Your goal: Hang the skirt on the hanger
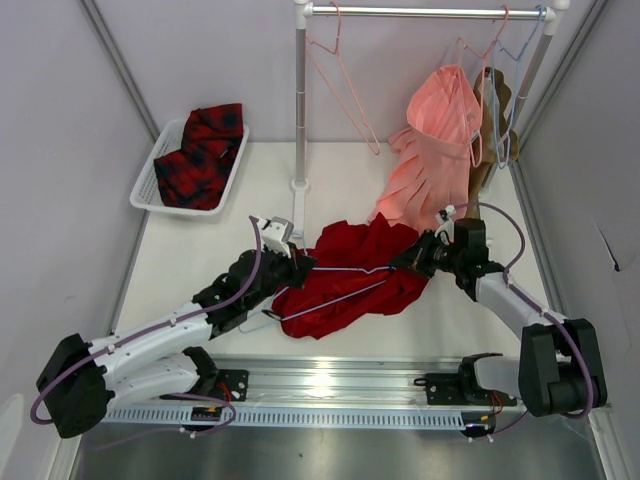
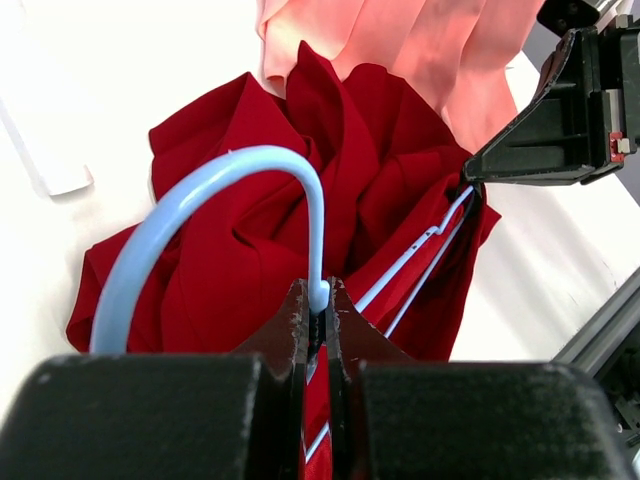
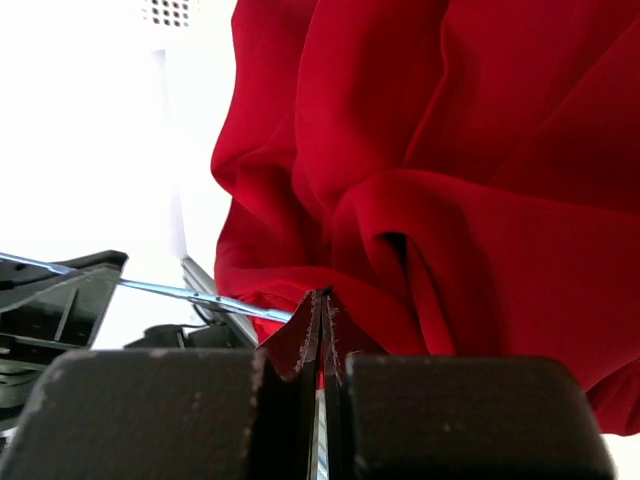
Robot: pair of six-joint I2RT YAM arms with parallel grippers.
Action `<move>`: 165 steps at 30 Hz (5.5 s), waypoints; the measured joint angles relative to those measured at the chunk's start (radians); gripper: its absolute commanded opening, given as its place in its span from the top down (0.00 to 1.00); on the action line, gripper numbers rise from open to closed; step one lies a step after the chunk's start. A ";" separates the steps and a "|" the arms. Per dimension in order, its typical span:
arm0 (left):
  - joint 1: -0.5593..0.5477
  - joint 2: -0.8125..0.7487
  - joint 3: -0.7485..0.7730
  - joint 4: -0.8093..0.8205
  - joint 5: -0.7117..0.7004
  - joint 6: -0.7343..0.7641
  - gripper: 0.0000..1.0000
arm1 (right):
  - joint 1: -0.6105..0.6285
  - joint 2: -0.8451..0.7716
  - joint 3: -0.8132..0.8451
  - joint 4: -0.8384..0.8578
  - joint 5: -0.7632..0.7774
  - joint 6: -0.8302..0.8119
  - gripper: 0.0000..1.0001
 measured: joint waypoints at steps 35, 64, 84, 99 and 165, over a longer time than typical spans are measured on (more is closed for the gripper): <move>-0.002 -0.201 0.176 -0.131 -0.049 0.048 1.00 | 0.213 -0.089 0.472 -0.401 0.197 -0.191 1.00; 0.002 -0.080 0.266 -0.056 -0.069 -0.024 1.00 | 0.332 -0.138 0.564 -0.575 0.393 -0.369 0.84; 0.102 0.058 0.194 0.182 0.087 -0.146 1.00 | 0.457 -0.216 0.520 -0.671 0.524 -0.472 1.00; 0.120 0.100 0.196 0.161 0.068 -0.129 1.00 | 0.583 -0.089 0.657 -0.858 0.657 -0.490 1.00; 0.077 0.164 -0.224 0.783 0.040 -0.515 1.00 | 0.428 -0.444 0.258 -0.712 0.741 -0.194 0.59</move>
